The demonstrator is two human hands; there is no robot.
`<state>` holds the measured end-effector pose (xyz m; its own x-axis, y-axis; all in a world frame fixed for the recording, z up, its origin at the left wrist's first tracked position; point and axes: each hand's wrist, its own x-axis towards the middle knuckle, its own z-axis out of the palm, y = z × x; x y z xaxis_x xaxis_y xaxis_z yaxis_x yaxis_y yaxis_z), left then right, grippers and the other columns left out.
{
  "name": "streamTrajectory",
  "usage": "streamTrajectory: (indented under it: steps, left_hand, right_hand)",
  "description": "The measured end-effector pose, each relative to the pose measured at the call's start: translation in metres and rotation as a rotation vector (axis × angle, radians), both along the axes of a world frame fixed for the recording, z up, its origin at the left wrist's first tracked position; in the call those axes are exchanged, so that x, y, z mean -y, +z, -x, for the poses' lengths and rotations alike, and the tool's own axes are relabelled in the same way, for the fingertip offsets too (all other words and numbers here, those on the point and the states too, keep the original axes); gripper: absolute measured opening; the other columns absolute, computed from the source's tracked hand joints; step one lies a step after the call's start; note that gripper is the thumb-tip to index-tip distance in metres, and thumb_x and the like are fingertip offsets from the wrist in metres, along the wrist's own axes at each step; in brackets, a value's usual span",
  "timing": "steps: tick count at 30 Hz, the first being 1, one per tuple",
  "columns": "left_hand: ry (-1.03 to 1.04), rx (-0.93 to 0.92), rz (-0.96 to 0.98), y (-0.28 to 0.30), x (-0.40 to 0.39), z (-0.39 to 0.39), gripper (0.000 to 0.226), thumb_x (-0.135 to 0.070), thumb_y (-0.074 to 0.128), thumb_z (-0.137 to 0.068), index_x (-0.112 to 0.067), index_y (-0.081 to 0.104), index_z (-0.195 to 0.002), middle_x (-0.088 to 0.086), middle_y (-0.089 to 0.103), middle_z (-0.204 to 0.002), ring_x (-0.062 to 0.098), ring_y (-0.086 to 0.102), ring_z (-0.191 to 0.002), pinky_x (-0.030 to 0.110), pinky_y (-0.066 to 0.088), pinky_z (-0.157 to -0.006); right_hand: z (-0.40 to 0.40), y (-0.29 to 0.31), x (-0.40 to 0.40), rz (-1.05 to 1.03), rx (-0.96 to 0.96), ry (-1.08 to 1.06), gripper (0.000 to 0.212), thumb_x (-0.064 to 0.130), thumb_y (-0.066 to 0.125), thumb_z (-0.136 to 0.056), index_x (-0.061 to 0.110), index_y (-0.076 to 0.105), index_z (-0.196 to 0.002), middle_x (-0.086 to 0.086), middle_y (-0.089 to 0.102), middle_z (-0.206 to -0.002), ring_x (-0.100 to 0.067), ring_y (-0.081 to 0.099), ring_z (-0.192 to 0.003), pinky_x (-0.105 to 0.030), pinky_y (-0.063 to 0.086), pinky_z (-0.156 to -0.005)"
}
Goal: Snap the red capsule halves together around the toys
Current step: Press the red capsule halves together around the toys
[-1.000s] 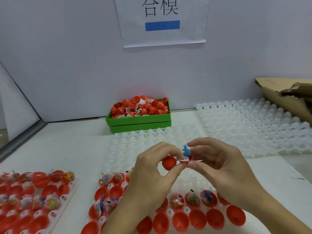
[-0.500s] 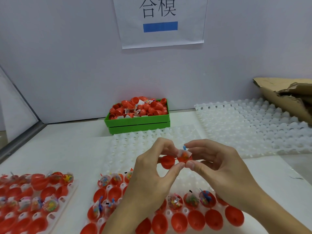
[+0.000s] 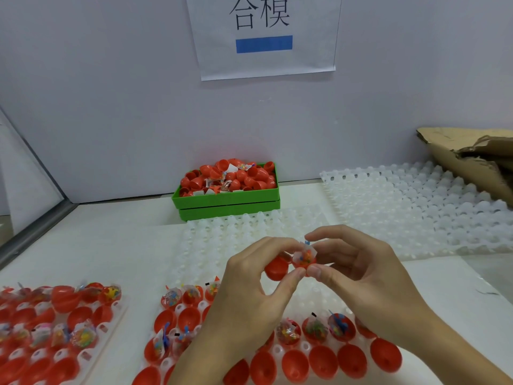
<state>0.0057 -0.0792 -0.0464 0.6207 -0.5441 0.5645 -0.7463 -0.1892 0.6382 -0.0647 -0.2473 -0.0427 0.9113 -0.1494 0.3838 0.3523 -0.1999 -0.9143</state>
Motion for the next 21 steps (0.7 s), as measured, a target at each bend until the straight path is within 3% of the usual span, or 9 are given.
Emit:
streamTrajectory:
  steps: [4, 12, 17, 21]
  left_hand:
    - [-0.007, 0.017, -0.034, -0.0004, -0.0005, -0.0006, 0.033, -0.025, 0.067, -0.091, -0.036, 0.063, -0.122, -0.024, 0.064, -0.112, 0.003, 0.062, -0.105, 0.01, 0.046, -0.084]
    - [-0.021, 0.036, -0.023, -0.0026, 0.0001, -0.0014, 0.028, -0.021, 0.066, -0.092, -0.036, 0.064, -0.116, -0.021, 0.066, -0.108, 0.005, 0.065, -0.096, 0.012, 0.049, -0.078]
    - [-0.025, 0.017, 0.012, -0.0028, 0.0004, -0.0006, 0.025, -0.023, 0.066, -0.092, -0.034, 0.065, -0.114, -0.017, 0.069, -0.101, 0.01, 0.068, -0.087, 0.024, 0.056, -0.076]
    - [-0.037, 0.009, 0.025, -0.0023, 0.001, 0.0001, 0.025, -0.023, 0.065, -0.093, -0.033, 0.065, -0.115, -0.018, 0.07, -0.103, 0.01, 0.069, -0.087, 0.027, 0.057, -0.075]
  right_hand:
    - [0.0, 0.0003, -0.0005, -0.003, 0.006, -0.01, 0.027, 0.023, 0.075, -0.077, 0.032, 0.07, -0.102, 0.0, 0.078, -0.095, -0.02, 0.074, -0.092, -0.03, 0.058, -0.082]
    - [-0.0003, -0.0006, -0.0003, -0.052, 0.012, -0.008, 0.027, 0.018, 0.076, -0.076, 0.029, 0.071, -0.1, -0.005, 0.077, -0.093, -0.023, 0.075, -0.089, -0.027, 0.058, -0.08]
    - [-0.0002, 0.0, -0.0005, -0.044, 0.035, -0.021, 0.022, 0.017, 0.076, -0.078, 0.027, 0.072, -0.098, -0.006, 0.077, -0.092, -0.025, 0.074, -0.088, -0.029, 0.058, -0.078]
    - [0.0002, 0.0003, -0.0016, -0.047, 0.041, -0.025, 0.018, 0.018, 0.074, -0.078, 0.025, 0.072, -0.094, -0.005, 0.077, -0.088, -0.023, 0.075, -0.082, -0.022, 0.057, -0.071]
